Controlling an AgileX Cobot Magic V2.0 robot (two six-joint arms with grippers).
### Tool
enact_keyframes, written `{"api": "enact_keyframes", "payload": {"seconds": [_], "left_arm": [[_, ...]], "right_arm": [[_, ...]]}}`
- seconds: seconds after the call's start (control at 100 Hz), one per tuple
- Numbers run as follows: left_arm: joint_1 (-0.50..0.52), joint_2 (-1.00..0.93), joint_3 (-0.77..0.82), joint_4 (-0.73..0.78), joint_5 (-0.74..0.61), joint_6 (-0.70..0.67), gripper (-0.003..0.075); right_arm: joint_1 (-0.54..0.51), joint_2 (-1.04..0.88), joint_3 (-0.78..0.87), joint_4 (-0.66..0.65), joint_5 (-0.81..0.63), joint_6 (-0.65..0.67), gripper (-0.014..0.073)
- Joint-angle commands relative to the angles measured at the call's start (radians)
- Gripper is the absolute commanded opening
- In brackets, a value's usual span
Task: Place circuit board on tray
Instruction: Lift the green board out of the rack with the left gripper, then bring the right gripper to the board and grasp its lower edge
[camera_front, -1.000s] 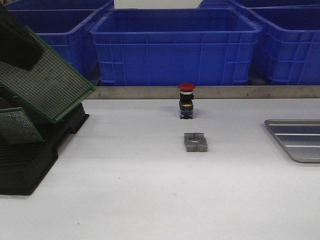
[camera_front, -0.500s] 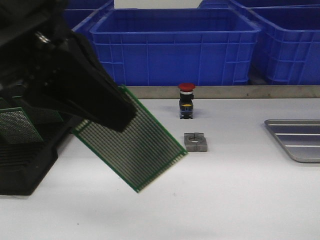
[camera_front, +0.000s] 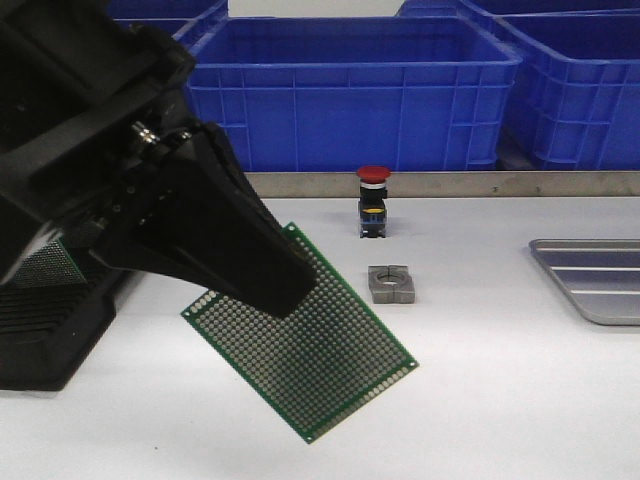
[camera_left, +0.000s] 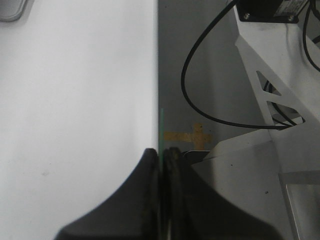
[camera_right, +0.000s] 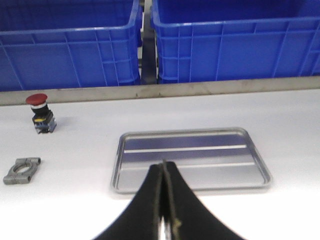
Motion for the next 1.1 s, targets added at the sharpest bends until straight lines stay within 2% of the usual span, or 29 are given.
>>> {"api": "enact_keyframes", "payload": {"seconds": [0.0,0.11,0.33,0.39,0.46,0.62,0.69,0.81,0.91,1.01,1.09], "left_arm": [[-0.01,-0.027,-0.024,-0.063,0.019,-0.009,-0.002],[-0.01,-0.027,-0.024,-0.063,0.019,-0.009,-0.002],[-0.01,-0.027,-0.024,-0.063,0.015,-0.009,-0.002],[-0.01,-0.027,-0.024,-0.063,0.015,-0.009,-0.002],[-0.01,-0.027,-0.024,-0.063,0.015,-0.009,-0.002],[-0.01,-0.027,-0.024,-0.063,0.015,-0.009,-0.002],[-0.01,-0.027,-0.024,-0.063,0.013,-0.009,-0.002],[-0.01,-0.027,-0.024,-0.064,-0.007,-0.009,-0.002],[-0.01,-0.027,-0.024,-0.064,-0.007,-0.009,-0.002],[-0.01,-0.027,-0.024,-0.064,-0.007,-0.009,-0.002],[-0.01,-0.027,-0.024,-0.065,-0.007,-0.009,-0.002]], "right_arm": [[0.002,0.095,-0.109,0.011,0.06,-0.001,-0.0061],[0.002,0.226,-0.202,0.028,0.135,-0.001,-0.0061],[0.002,0.506,-0.332,0.141,0.164,-0.04,-0.0054],[0.008,0.562,-0.352,0.199,0.144,-0.075,-0.0022],[0.035,0.609,-0.37,0.295,0.098,-0.126,0.0069],[0.17,0.677,-0.401,0.453,0.076,-0.366,0.0376],[0.25,0.698,-0.403,0.523,0.074,-0.448,0.0456],[0.401,0.746,-0.403,0.621,0.071,-0.542,0.0449],[0.524,0.791,-0.403,0.648,0.073,-0.695,0.0449],[0.611,0.84,-0.403,0.703,0.072,-0.825,0.0449],[0.661,0.881,-0.403,0.797,0.072,-0.912,0.0449]]}}
